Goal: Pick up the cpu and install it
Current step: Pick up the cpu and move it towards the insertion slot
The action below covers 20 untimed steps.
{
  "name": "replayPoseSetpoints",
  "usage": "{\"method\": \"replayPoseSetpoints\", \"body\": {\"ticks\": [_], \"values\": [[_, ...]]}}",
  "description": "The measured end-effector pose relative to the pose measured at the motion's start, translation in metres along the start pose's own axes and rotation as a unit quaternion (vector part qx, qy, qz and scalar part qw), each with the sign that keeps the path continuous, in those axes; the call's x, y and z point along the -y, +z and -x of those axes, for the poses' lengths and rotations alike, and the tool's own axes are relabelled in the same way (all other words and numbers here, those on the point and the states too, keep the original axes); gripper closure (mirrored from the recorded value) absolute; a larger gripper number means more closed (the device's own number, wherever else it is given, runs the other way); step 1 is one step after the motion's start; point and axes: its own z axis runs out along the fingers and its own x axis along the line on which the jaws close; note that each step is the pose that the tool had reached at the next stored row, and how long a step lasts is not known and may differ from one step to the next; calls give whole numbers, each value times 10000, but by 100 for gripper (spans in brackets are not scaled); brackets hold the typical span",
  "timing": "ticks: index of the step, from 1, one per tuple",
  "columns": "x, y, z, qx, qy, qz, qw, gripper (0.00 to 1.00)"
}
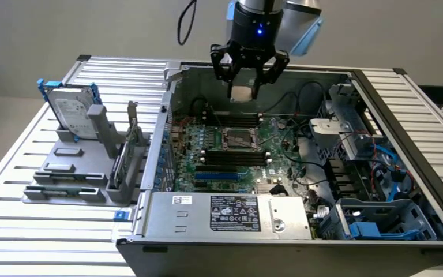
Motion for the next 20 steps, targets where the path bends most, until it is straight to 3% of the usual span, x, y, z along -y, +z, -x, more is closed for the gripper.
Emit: {"method": "replayPoseSetpoints", "body": {"ticks": [3, 20], "values": [[3, 53, 54, -1, -1, 0, 10000, 45], [21, 361, 85, 0, -1, 1, 10000, 45]]}}
